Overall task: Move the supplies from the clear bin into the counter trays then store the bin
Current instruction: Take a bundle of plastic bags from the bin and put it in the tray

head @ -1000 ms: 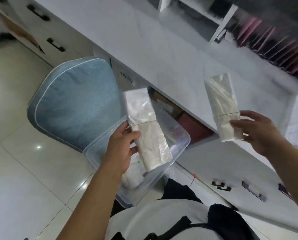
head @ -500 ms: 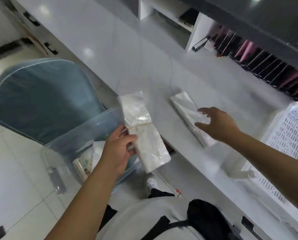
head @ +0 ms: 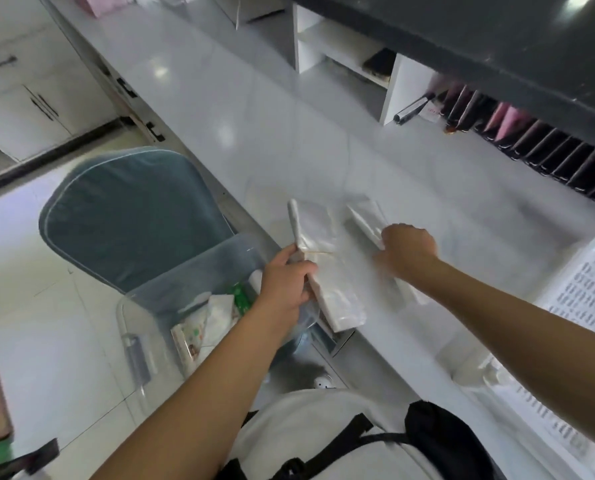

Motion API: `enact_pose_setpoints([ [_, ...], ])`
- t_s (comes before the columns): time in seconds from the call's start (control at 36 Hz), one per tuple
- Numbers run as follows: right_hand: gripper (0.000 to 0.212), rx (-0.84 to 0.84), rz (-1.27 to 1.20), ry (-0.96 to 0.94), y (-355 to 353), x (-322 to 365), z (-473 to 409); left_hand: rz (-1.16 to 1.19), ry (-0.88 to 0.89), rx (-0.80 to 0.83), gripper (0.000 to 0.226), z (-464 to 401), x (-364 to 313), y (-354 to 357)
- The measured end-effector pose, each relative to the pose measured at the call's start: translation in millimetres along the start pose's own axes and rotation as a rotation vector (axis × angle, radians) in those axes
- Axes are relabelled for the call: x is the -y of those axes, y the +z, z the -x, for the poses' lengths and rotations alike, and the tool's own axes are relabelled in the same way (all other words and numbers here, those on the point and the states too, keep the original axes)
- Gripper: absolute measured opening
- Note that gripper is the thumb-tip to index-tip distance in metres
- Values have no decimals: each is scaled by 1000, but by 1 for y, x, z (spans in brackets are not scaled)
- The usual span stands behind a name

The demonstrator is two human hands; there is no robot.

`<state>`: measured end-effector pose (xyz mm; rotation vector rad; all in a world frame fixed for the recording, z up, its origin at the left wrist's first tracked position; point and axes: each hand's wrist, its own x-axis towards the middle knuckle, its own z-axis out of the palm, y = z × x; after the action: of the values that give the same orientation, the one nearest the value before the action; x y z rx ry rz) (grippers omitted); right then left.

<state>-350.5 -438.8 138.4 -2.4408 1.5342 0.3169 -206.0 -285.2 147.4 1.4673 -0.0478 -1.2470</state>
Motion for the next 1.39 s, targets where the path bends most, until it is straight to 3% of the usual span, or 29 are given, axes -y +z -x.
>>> enact_pose_setpoints([
  [0.17, 20, 25, -822, 115, -19, -22, 9, -120, 32, -34, 57, -5, -6, 33],
  [0.22, 17, 79, -964, 108, -19, -19, 17, -164, 36, -41, 56, -7, -3, 44],
  [0.36, 16, 67, -808, -18, 3, -4, 29, -166, 0, 61, 56, -4, 3, 62],
  [0.47, 19, 103, -879, 73, 6, -6, 31, -124, -24, 147, 46, -2, 7, 59],
  [0.56, 39, 168, -991, 138, 2, -14, 32, -151, -48, 237, 28, 0, 10, 58],
  [0.64, 68, 199, -915, 131, -6, -16, 33, -152, -96, 291, 33, 2, 12, 61],
  [0.78, 36, 118, -785, 212, -4, -14, 27, -255, -134, 315, 34, 5, 6, 60],
  [0.94, 35, 181, -1064, 313, -5, -19, 31, -357, -3, 244, 19, -2, 10, 31],
  [1.06, 38, 243, -1283, 304, -7, -15, 50, -262, -6, 215, 36, -7, 7, -1],
  [1.17, 42, 363, -1535, 200, -9, 0, 90, -117, -90, 419, 53, -5, -7, -25],
  [1.28, 48, 411, -1667, 123, -1, 20, 143, 5, -127, 646, 42, 8, -24, -43],
  [1.39, 51, 402, -1709, 124, 9, 32, 196, -79, -179, 757, 30, 23, -24, -53],
])
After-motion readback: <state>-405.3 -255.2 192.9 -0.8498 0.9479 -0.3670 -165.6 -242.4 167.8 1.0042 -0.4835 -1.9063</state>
